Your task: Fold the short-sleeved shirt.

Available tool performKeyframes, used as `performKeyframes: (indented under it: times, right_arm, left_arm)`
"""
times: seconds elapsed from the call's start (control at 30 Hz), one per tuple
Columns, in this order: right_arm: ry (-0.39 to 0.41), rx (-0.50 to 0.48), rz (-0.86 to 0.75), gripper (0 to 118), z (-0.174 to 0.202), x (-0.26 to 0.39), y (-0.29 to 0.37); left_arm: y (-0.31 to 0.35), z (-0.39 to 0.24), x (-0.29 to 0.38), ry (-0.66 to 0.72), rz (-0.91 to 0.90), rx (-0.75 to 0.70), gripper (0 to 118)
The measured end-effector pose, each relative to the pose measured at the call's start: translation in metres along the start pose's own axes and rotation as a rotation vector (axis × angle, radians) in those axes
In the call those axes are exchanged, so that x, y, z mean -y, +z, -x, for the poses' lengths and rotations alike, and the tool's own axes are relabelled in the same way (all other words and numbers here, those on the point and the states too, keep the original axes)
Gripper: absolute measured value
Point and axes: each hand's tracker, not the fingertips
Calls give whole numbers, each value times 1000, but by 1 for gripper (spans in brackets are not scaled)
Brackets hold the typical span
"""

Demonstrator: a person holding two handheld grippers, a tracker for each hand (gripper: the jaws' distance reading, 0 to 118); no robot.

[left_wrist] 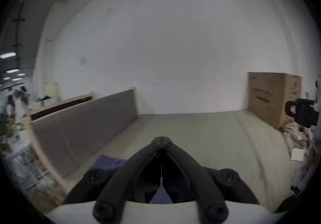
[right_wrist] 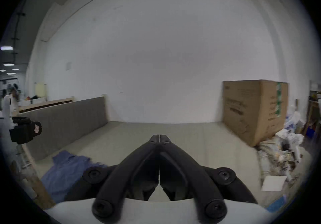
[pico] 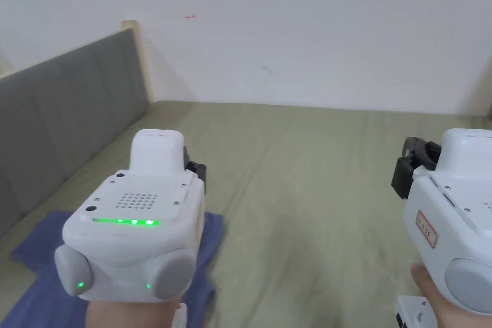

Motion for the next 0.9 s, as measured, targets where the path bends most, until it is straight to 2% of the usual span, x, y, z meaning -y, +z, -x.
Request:
performKeyframes:
  times: [0.07, 0.17, 0.23, 0.4, 0.47, 0.53, 0.6, 0.63, 0.67, 0.7, 0.73, 0.77, 0.8, 0.83, 0.9]
  right_arm:
    - [-3, -118, 26, 0, 36, 2, -10]
    - [0, -226, 47, 0, 81, 5, -20]
    - [18, -264, 53, 0, 105, 6, -25]
    - [28, -308, 77, 0, 131, 8, -37]
    - [68, -327, 141, 0, 140, 11, -45]
    - [106, -348, 223, 0, 148, 18, -54]
    - [126, -372, 278, 0, 150, 27, -60]
    - [130, -373, 290, 0, 150, 31, -61]
    - [131, -372, 296, 0, 149, 35, -63]
    - [131, -375, 312, 0, 147, 39, -64]
    - [129, -376, 326, 0, 144, 43, -65]
    - [127, -375, 343, 0, 142, 47, -67]
    - [128, -375, 358, 0, 140, 50, -70]
    - [134, -371, 370, 0, 138, 53, -72]
    - [161, -342, 394, 0, 132, 62, -76]
  left_arm:
    - [8, 40, 7, 17, 11, -78, 0]
    - [20, 81, 17, 48, 37, -175, 0]
    - [24, 100, 23, 66, 47, -222, 0]
    - [13, 109, 32, 59, 73, -226, 0]
    - [-11, 111, 37, 89, 214, -101, 0]
    - [-61, 114, 54, 128, 589, 100, 0]
    - [-102, 113, 92, 234, 861, 285, 0]
    - [-109, 112, 110, 282, 864, 346, 0]
    - [-119, 108, 125, 279, 894, 336, 0]
    - [-130, 103, 139, 213, 949, 267, 0]
    - [-137, 102, 148, 192, 961, 242, 12]
    - [-146, 102, 159, 174, 992, 225, 42]
    - [-153, 101, 168, 221, 989, 193, 73]
    - [-156, 97, 176, 226, 1002, 177, 94]
    - [-169, 91, 191, 240, 1023, 191, 111]
